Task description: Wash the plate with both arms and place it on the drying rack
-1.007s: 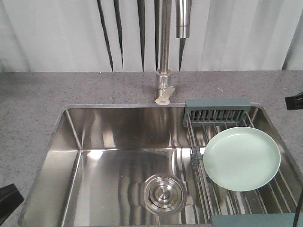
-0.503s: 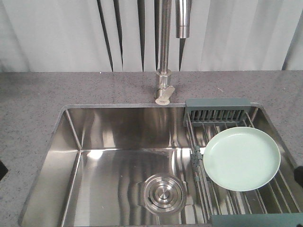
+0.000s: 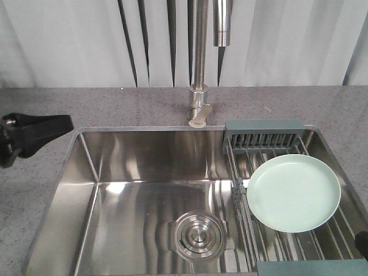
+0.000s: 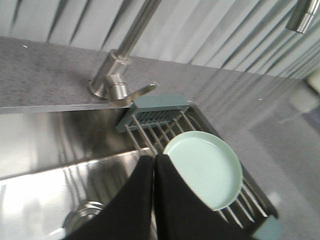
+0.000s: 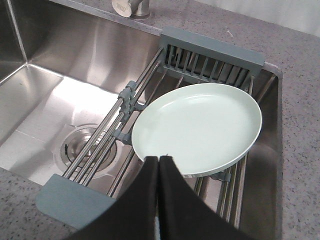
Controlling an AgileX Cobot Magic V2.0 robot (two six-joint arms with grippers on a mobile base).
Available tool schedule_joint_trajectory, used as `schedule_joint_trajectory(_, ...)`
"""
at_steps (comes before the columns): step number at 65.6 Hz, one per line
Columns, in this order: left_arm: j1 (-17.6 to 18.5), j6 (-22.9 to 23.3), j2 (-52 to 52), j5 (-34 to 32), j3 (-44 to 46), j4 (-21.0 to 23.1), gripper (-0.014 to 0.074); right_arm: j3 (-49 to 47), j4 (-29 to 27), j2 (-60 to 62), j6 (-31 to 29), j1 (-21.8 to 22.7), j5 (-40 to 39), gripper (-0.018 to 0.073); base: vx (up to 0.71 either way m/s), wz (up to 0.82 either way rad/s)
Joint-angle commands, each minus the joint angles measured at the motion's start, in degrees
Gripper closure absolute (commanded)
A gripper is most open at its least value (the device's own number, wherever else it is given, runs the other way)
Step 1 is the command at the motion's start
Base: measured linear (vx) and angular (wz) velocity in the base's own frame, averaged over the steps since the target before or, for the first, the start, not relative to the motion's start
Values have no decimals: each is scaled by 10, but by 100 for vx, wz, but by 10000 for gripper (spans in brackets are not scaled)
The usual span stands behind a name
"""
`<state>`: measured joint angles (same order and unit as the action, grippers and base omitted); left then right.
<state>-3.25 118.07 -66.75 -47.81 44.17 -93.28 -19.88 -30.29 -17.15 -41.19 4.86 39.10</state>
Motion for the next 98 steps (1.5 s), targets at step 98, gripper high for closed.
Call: schedule_joint_trajectory(98, 245, 46, -592, -20, 457, 342, 602, -13, -15, -4, -1, 2, -38, 564, 0, 0)
